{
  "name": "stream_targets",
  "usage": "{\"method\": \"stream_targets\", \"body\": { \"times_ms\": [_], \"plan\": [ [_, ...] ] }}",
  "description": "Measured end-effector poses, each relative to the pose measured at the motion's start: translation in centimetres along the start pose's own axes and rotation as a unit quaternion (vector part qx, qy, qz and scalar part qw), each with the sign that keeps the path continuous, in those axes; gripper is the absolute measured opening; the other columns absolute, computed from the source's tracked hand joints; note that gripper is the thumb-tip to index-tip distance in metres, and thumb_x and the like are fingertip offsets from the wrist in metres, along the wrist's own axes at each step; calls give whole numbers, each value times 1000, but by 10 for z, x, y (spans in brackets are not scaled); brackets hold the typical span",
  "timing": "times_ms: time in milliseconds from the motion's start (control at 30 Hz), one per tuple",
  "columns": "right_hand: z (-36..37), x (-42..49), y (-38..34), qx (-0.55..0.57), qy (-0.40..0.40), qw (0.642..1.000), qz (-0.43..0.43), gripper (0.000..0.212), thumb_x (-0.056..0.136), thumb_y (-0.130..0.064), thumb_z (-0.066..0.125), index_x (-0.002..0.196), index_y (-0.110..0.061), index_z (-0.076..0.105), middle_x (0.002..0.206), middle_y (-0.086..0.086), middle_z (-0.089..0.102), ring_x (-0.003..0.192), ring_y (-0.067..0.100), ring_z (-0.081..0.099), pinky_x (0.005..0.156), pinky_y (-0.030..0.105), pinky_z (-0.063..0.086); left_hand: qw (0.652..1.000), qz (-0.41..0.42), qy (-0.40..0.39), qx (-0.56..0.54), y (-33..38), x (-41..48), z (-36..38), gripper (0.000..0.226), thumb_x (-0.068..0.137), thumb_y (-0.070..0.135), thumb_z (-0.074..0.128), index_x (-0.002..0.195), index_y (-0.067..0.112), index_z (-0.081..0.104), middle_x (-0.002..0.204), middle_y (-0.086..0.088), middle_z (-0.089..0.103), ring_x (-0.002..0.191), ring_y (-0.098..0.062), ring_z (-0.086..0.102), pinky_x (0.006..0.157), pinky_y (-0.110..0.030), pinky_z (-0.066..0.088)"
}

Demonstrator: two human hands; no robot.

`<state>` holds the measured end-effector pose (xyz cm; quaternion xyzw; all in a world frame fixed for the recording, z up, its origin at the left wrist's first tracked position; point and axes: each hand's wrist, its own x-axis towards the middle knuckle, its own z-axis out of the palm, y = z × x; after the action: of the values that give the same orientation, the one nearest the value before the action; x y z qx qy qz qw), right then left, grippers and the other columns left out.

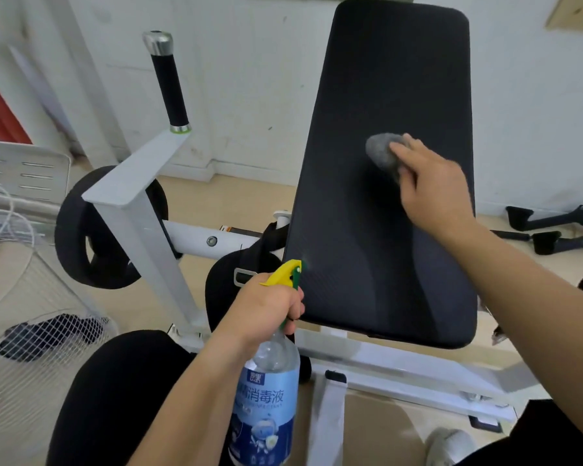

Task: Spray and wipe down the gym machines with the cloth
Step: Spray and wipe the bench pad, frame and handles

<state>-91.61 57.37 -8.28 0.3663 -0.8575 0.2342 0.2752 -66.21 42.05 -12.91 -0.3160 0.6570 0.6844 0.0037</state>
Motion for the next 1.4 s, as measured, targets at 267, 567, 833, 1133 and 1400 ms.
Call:
{"method": "stream_targets", "body": {
  "times_ms": [267, 567, 833, 1133, 1400],
  "plan": [
    [65, -41, -61, -1, -129, 987, -96, 50, 90, 3, 56, 137, -13, 58, 150, 13, 48, 138, 37, 45, 105, 49, 46, 997, 48, 59, -2, 5, 0, -11, 25, 74, -13, 53, 85, 4, 68, 84, -12, 69, 49, -19, 53, 49, -27, 47],
    [53, -118, -47, -27, -201, 913, -354, 48, 92, -7, 42, 134, -20, 61, 149, 6, 50, 136, 27, 50, 101, 42, 52, 989, 85, 103, -66, 11, 4, -18, 30, 65, -2, 58, 86, 13, 73, 88, -6, 73, 47, -18, 56, 56, -31, 49],
    [66, -53, -50, -28, -116, 985, -125, 54, 89, 3, 53, 138, -20, 58, 153, 7, 46, 141, 30, 43, 94, 47, 54, 991, 63, 94, -71, 13, 11, -17, 40, 52, 5, 56, 87, 14, 74, 89, -5, 73, 47, -18, 57, 61, -34, 48],
    [12, -169, 11, -44, -190, 929, -315, 55, 87, 3, 48, 136, -21, 62, 154, 2, 45, 142, 24, 43, 103, 41, 50, 994, 52, 69, -70, 15, 11, -8, 35, 77, -13, 52, 98, 7, 71, 105, -16, 74, 47, -17, 54, 52, -27, 49],
    [18, -182, -3, -21, -80, 989, -121, 58, 82, 7, 43, 128, -18, 68, 147, 5, 53, 136, 29, 48, 102, 35, 51, 995, 51, 36, -80, 32, 14, 11, 35, 77, -15, 50, 96, 6, 71, 103, -15, 74, 50, -17, 54, 48, -25, 48]
  ]
}}
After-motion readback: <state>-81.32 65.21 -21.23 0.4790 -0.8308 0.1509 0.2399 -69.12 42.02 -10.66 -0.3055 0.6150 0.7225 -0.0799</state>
